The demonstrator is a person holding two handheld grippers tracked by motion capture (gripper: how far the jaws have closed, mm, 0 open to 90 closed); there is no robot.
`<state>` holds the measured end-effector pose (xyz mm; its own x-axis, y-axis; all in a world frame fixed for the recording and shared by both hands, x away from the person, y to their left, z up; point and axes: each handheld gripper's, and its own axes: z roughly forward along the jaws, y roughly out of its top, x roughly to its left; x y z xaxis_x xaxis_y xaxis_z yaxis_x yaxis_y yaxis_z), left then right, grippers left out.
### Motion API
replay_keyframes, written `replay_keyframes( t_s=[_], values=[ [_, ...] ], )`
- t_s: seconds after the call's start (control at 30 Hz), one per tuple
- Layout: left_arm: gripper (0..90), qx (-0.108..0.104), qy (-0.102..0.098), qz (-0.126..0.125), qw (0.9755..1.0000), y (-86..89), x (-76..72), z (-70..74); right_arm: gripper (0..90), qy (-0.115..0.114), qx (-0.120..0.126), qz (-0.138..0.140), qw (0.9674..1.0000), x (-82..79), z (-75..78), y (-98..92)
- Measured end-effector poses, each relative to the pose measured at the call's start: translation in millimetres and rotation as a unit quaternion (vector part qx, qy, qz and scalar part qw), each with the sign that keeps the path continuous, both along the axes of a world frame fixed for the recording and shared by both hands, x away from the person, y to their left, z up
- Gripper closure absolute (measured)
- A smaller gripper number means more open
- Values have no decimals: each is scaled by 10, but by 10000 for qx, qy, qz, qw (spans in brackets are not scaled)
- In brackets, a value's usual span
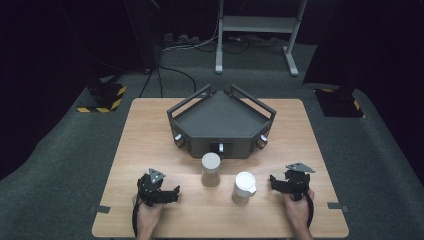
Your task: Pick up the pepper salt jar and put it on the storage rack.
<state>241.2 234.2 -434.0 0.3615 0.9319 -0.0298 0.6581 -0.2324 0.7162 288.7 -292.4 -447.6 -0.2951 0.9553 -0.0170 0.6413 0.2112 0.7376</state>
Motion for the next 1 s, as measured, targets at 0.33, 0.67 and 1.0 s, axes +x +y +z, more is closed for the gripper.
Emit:
replay_keyframes(
  t_s=[0.33,0.67,1.0],
  values=[
    [45,31,154,-663,9977,-176,127,83,88,-1,6,5,10000,0,-1,-3],
    [56,16,134,-996,9949,-341,202,92,90,-2,9,2,10000,-4,-1,-2],
    [63,-40,59,-1306,9914,-521,313,132,90,-2,9,2,10000,-5,-1,-2]
  ],
)
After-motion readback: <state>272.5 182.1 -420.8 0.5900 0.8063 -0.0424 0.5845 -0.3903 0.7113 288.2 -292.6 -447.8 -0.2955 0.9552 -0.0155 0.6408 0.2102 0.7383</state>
